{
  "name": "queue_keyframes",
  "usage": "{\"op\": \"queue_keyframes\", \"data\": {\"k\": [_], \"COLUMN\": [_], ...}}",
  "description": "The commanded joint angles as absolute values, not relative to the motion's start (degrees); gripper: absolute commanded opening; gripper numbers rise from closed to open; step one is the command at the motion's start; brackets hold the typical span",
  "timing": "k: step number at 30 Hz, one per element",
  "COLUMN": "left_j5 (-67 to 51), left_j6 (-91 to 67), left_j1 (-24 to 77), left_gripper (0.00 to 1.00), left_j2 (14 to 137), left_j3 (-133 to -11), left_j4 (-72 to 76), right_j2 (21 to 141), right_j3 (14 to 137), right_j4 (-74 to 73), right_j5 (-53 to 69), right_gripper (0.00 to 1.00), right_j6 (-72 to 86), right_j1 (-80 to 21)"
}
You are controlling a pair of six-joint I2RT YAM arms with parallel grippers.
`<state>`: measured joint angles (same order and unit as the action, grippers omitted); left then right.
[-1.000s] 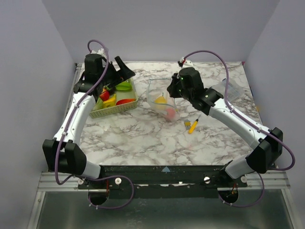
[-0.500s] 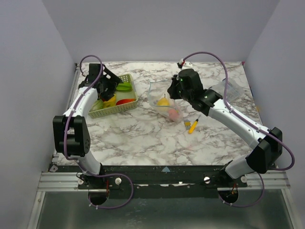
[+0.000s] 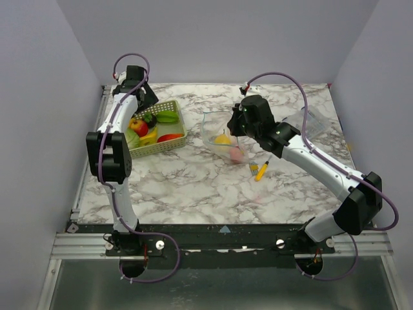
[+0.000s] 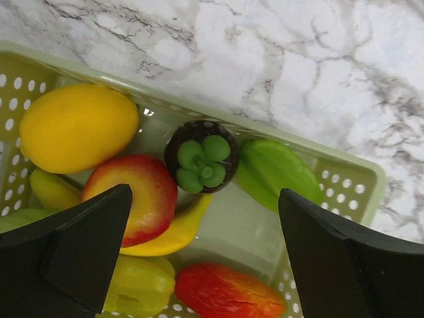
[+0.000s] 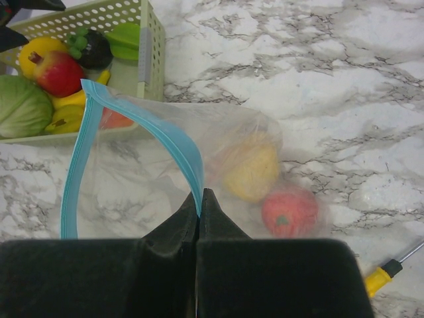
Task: Place the food in the zip-top bag and seal the zipper
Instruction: Pick up the fake fruit from the bin.
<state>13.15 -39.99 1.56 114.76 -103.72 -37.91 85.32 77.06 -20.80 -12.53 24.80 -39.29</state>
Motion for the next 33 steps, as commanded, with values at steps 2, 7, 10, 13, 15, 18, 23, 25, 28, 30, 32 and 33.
{"op": "queue_keyframes", "data": {"k": [2, 7, 10, 13, 15, 18, 23, 25, 28, 30, 32, 33], "left_j5": [19.8, 20.4, 18.4, 17.1, 16.0, 13.4, 9.7, 7.4, 4.1, 1.8, 0.1, 0.1], "left_j6": [-28.8, -23.9, -21.8, -17.7, -16.4, -14.8, -13.2, -12.3, -11.6, -11.5, -11.8, -11.9], "left_j1": [1.1, 0.8, 0.5, 0.5, -1.0, -1.8, -2.6, -2.5, -2.5, -2.6, -2.5, -2.5], "left_gripper": [0.95, 0.99, 0.99, 0.99, 0.99, 0.99, 0.99, 0.99, 0.99, 0.99, 0.99, 0.99], "left_j2": [119.5, 119.7, 120.8, 119.4, 119.7, 120.5, 121.7, 122.8, 124.4, 124.9, 125.0, 124.9], "left_j3": [-108.3, -108.5, -110.2, -107.2, -107.1, -107.4, -107.6, -108.6, -110.1, -110.2, -109.8, -109.2], "left_j4": [-47.5, -47.9, -51.1, -49.3, -50.4, -52.2, -52.6, -53.2, -54.3, -54.5, -54.5, -54.3], "right_j2": [85.0, 84.8, 84.7, 84.3, 84.0, 83.9, 83.7, 83.7, 83.6, 83.5, 83.3, 83.2], "right_j3": [76.8, 76.6, 76.4, 75.9, 75.5, 75.5, 75.4, 75.5, 75.5, 75.5, 75.4, 75.4], "right_j4": [-20.3, -20.3, -20.3, -20.1, -19.7, -19.7, -19.2, -19.3, -19.3, -19.3, -19.3, -19.2], "right_j5": [-12.3, -12.2, -12.0, -12.1, -11.9, -11.7, -11.3, -11.0, -10.9, -10.7, -10.7, -10.7], "right_gripper": [0.00, 0.00, 0.00, 0.00, 0.00, 0.00, 0.00, 0.00, 0.00, 0.00, 0.00, 0.00], "right_j6": [24.5, 24.6, 24.5, 24.8, 24.8, 24.8, 24.8, 24.8, 24.9, 24.9, 25.1, 25.2], "right_j1": [-39.1, -39.1, -39.1, -39.1, -39.1, -39.1, -39.1, -39.1, -39.1, -39.1, -39.1, -39.1]}}
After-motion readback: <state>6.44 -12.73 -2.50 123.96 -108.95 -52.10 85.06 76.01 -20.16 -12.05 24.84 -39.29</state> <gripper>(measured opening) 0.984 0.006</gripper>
